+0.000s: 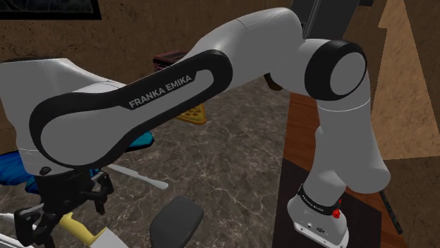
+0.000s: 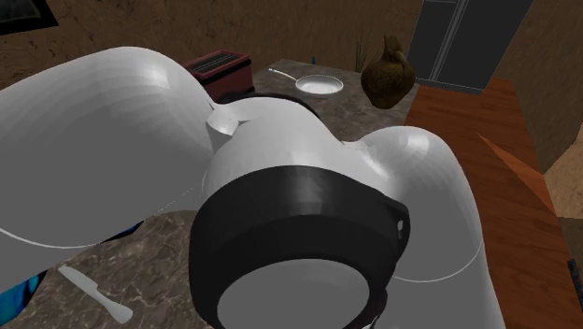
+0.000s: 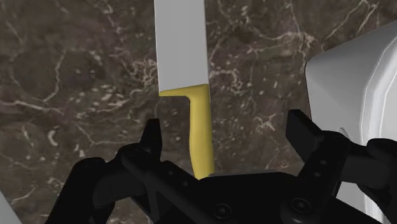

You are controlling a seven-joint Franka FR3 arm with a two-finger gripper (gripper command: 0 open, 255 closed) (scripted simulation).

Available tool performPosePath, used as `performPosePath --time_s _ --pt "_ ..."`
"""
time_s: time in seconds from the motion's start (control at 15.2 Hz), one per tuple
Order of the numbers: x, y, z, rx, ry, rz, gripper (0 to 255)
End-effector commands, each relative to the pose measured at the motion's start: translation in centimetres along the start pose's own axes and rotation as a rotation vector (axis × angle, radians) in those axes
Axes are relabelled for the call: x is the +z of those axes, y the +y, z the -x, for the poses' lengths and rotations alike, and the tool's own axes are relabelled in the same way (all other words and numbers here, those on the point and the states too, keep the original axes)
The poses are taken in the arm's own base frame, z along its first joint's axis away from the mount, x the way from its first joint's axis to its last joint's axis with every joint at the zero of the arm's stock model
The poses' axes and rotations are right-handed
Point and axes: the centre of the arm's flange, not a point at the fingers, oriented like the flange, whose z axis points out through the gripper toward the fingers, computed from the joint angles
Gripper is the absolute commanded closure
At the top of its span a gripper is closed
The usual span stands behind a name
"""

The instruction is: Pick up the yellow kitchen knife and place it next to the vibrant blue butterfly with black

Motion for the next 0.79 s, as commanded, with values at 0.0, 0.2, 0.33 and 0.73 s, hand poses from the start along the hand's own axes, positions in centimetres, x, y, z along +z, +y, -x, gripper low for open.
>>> performPosePath --time_s 0.0,0.2,0.33,0.73 --pt "3.2 0.8 0.7 0.002 -0.07 0.037 0" --pt "-0.5 0.7 0.4 0.002 -0.07 0.037 0" --pt "-0.5 0.7 0.4 0.002 -0.07 0.037 0" --pt "-0.5 0.7 0.4 0.002 -0.07 0.037 0"
